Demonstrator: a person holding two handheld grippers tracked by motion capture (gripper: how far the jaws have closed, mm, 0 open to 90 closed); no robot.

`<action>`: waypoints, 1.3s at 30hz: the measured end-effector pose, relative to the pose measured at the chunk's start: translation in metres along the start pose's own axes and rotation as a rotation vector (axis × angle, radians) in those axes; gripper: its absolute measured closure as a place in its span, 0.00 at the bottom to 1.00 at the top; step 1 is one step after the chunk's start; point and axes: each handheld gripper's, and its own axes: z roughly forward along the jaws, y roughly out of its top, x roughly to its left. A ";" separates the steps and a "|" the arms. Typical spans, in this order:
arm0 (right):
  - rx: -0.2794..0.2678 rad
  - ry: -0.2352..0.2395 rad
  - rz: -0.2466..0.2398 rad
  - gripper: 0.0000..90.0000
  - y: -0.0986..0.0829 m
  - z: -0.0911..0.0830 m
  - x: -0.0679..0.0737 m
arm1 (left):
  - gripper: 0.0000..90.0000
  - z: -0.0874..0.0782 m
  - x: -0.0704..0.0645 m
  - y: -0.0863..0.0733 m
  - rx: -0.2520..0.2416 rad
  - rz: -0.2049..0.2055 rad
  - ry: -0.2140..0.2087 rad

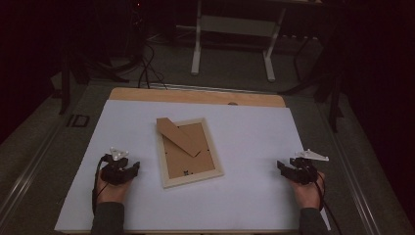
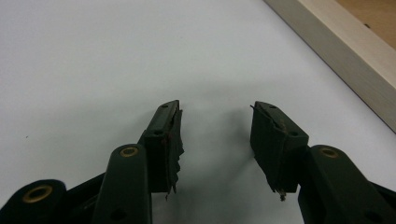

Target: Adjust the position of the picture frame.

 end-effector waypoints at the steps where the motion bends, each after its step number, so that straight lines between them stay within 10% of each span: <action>1: -0.015 0.010 -0.004 0.51 0.001 -0.002 0.002 | 0.60 0.000 0.000 0.000 0.001 0.002 -0.002; 9: -0.056 0.054 -0.032 0.51 0.012 -0.011 0.019 | 0.69 -0.012 -0.009 0.002 -0.016 0.047 -0.147; 22: -0.059 0.078 -0.027 0.59 0.017 -0.017 0.022 | 0.99 -0.014 -0.019 0.004 -0.039 0.102 -0.211; 39: -0.088 0.110 -0.015 0.68 0.019 -0.020 0.026 | 1.00 -0.007 -0.048 0.006 0.022 0.227 -0.266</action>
